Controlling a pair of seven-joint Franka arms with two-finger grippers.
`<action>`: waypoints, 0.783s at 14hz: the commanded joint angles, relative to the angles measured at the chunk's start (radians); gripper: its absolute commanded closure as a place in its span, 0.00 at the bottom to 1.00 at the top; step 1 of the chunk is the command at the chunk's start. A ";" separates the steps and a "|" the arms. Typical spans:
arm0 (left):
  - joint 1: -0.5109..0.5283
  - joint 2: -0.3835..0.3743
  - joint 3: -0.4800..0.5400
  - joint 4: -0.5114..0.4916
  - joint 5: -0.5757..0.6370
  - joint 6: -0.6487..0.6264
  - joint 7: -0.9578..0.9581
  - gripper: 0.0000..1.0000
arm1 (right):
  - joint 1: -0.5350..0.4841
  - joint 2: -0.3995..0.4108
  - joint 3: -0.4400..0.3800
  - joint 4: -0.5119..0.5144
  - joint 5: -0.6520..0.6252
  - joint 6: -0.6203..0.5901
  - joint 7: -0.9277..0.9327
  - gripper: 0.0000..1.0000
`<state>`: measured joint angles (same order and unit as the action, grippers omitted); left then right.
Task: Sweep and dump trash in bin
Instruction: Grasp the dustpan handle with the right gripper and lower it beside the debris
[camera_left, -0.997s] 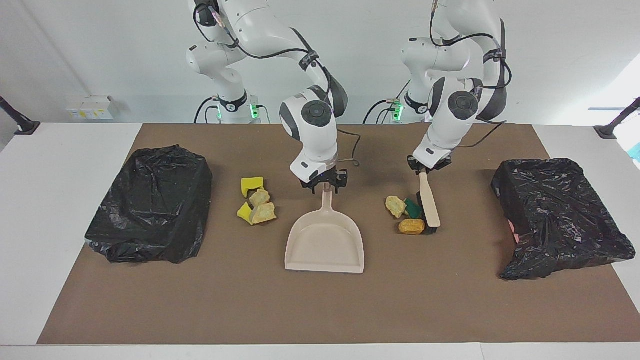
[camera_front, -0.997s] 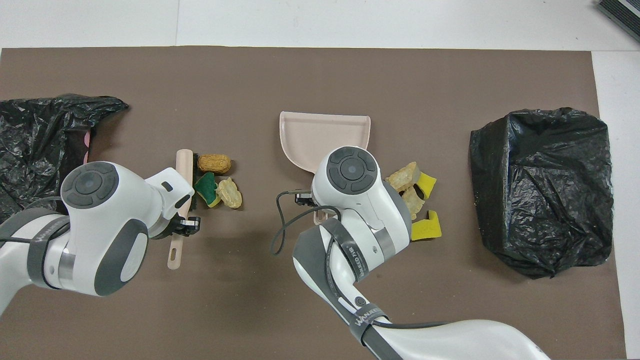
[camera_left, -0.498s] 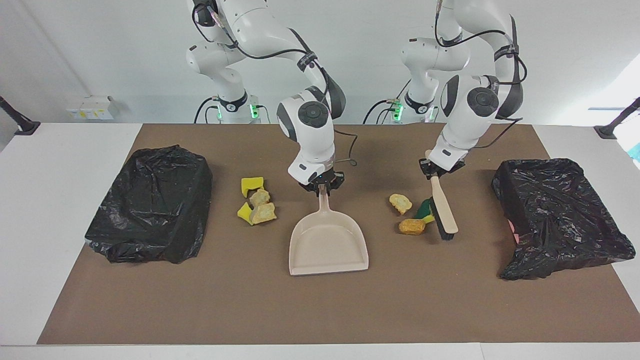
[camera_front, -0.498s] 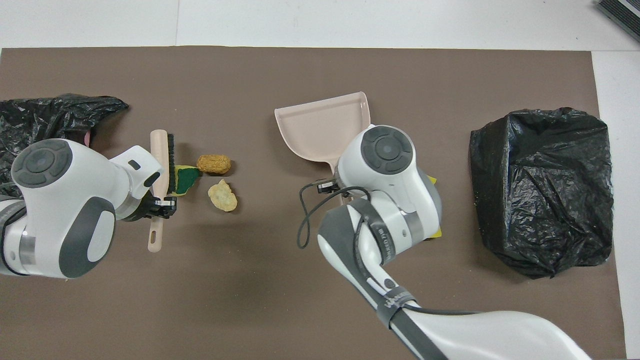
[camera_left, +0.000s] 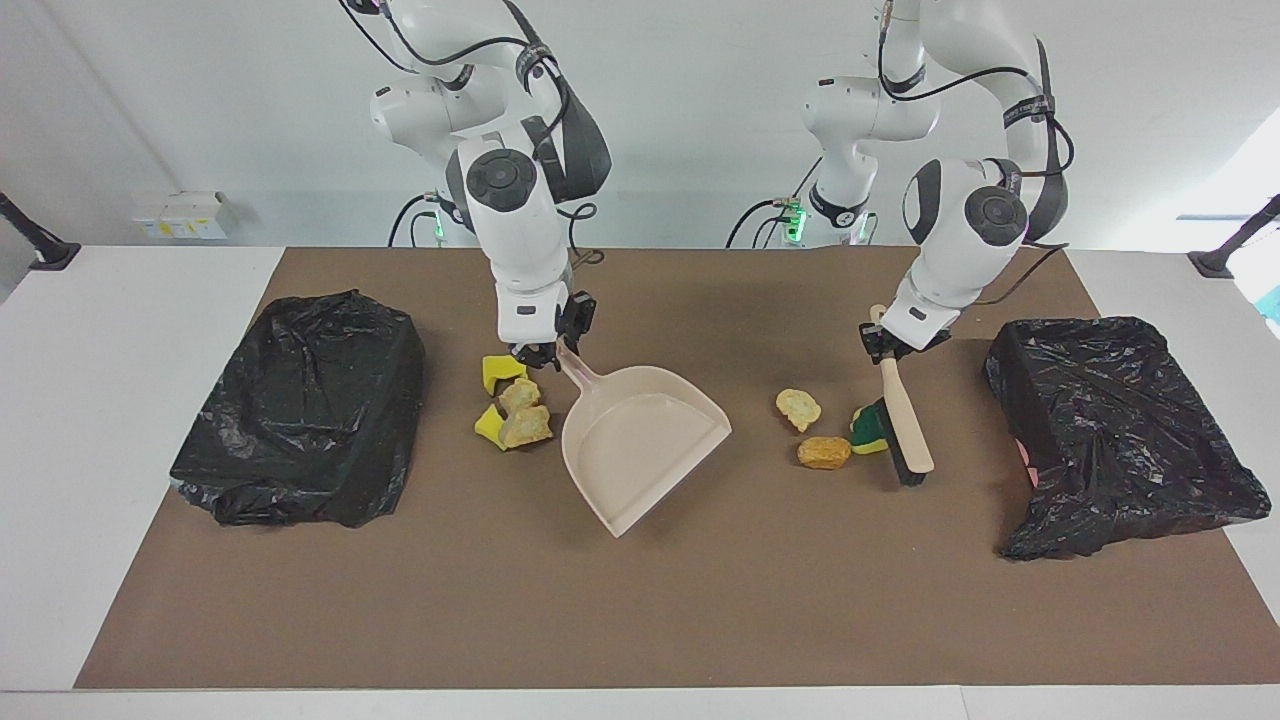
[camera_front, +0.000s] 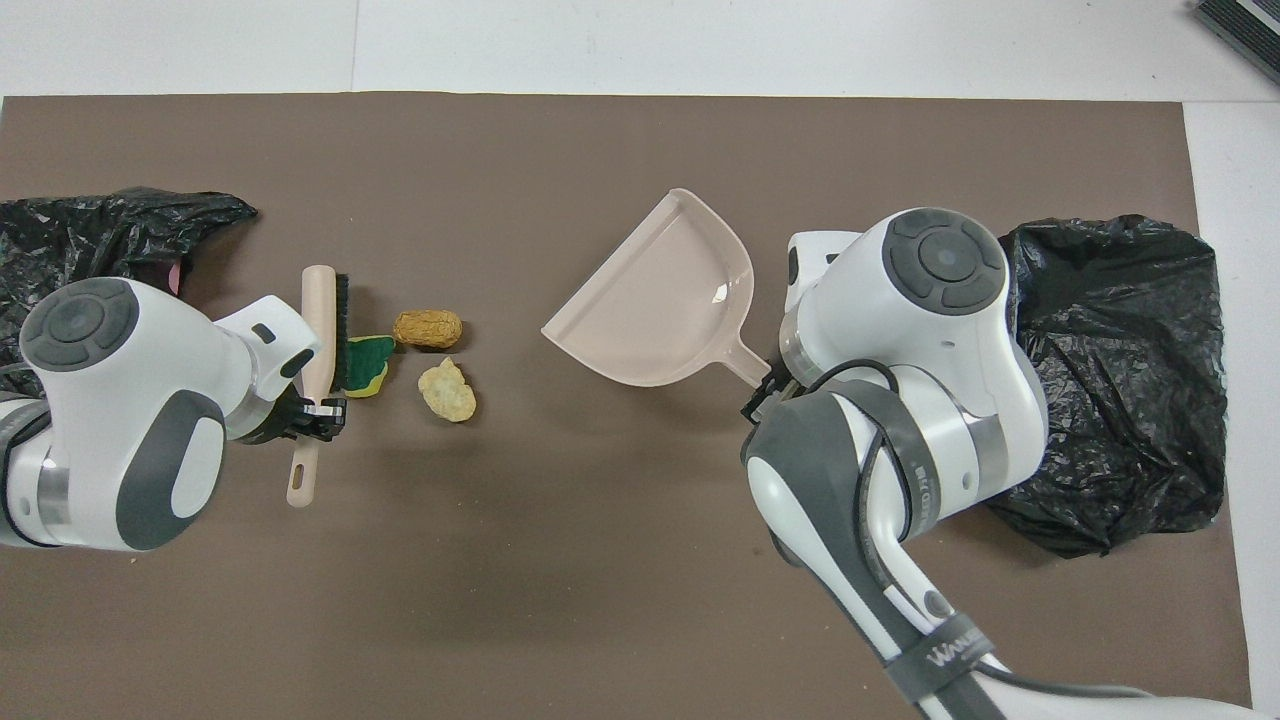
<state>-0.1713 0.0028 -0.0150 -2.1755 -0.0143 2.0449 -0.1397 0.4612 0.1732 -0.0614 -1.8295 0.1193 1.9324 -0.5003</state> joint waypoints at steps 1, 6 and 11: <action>-0.083 -0.012 0.000 -0.006 -0.033 -0.008 -0.084 1.00 | 0.043 -0.076 0.002 -0.114 -0.030 -0.007 -0.133 1.00; -0.168 -0.024 -0.002 0.065 -0.085 -0.100 -0.190 1.00 | 0.097 -0.020 0.008 -0.139 -0.118 0.039 -0.162 1.00; -0.102 -0.032 0.010 0.146 -0.088 -0.181 -0.140 1.00 | 0.154 0.041 0.009 -0.139 -0.116 0.105 -0.126 1.00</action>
<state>-0.3088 -0.0259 -0.0056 -2.0330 -0.0845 1.8742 -0.3188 0.5886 0.1878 -0.0534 -1.9634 0.0124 1.9896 -0.6308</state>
